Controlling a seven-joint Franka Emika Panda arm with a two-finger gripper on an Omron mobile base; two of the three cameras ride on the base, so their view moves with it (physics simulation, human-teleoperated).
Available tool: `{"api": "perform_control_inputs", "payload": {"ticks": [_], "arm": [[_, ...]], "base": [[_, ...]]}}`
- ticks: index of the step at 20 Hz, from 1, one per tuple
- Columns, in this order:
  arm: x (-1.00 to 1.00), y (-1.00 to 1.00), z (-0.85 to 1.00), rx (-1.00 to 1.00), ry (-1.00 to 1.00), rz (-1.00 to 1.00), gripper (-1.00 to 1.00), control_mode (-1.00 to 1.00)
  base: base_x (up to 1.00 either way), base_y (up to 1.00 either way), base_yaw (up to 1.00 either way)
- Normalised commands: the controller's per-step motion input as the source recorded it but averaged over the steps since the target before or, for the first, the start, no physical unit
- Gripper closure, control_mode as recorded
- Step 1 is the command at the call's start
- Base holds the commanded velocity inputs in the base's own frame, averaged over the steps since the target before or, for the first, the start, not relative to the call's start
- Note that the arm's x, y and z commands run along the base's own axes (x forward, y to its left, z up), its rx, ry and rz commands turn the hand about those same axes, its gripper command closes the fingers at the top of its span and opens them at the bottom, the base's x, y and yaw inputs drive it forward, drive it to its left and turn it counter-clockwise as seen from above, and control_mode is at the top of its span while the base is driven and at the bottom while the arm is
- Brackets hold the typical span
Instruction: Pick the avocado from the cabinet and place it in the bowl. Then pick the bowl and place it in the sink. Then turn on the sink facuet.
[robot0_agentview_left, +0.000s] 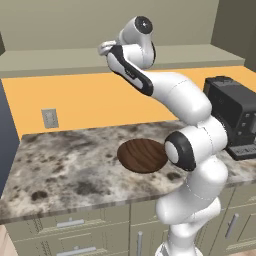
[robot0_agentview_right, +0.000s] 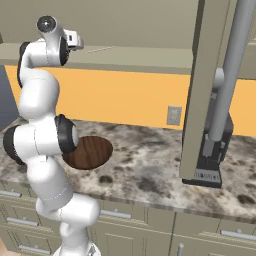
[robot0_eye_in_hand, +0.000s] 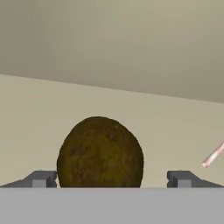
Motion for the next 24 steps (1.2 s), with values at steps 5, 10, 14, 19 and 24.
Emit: {"api": "perform_control_inputs", "payload": {"ticks": [5,10,14,19,24], "arm": [[0.24,0.17,-0.03,0.00,0.02,0.03,1.00,-1.00],[0.01,0.08,-0.05,0.00,0.00,0.01,1.00,-1.00],[-0.53,0.00,-0.03,0.01,-0.02,0.00,1.00,-1.00],[-0.91,-0.22,-0.10,0.15,-0.07,-0.03,1.00,-1.00],[-1.00,-0.41,-0.03,0.12,-0.03,-0.13,1.00,-1.00]], "base": [[0.00,0.00,0.00],[0.00,0.00,0.00],[0.00,0.00,0.00],[0.00,0.00,0.00],[0.00,0.00,0.00]]}}
